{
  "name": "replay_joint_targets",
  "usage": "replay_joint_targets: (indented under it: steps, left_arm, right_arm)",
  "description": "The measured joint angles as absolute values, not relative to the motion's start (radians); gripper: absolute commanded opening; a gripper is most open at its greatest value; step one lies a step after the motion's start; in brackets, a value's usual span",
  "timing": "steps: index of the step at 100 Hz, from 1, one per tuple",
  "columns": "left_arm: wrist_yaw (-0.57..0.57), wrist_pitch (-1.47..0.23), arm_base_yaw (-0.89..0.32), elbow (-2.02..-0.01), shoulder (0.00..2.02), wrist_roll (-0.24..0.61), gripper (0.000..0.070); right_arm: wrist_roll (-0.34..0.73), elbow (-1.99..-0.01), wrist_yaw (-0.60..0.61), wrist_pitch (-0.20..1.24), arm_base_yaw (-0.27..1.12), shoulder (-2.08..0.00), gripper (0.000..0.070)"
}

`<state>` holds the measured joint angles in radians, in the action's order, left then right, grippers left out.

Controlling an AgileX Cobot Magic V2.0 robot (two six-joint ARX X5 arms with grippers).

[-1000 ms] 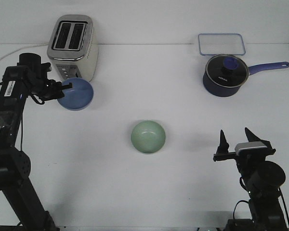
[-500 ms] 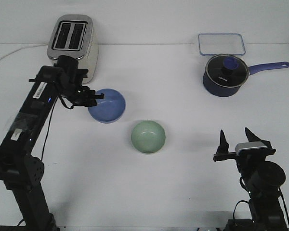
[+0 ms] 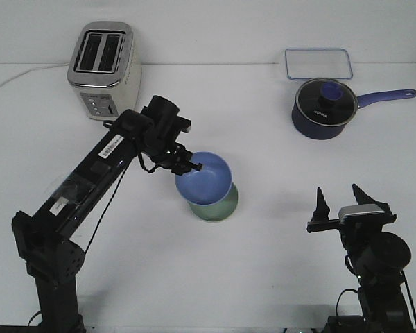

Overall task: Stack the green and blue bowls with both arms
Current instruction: 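Lift and carry the blue bowl over the green bowl, then lower the blue bowl into the green bowl and open the left gripper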

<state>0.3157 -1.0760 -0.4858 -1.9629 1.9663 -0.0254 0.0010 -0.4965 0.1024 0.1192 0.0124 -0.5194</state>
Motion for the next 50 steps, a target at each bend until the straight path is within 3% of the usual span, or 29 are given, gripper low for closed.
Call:
replay_joint_targets:
  steps: [50]
  left_arm:
    - [0.316,-1.061,-0.554,-1.963,1.996,-0.028,0.0004]
  right_arm:
    - [0.001,-0.496,0.103,0.119,0.012,-0.519,0.0548]
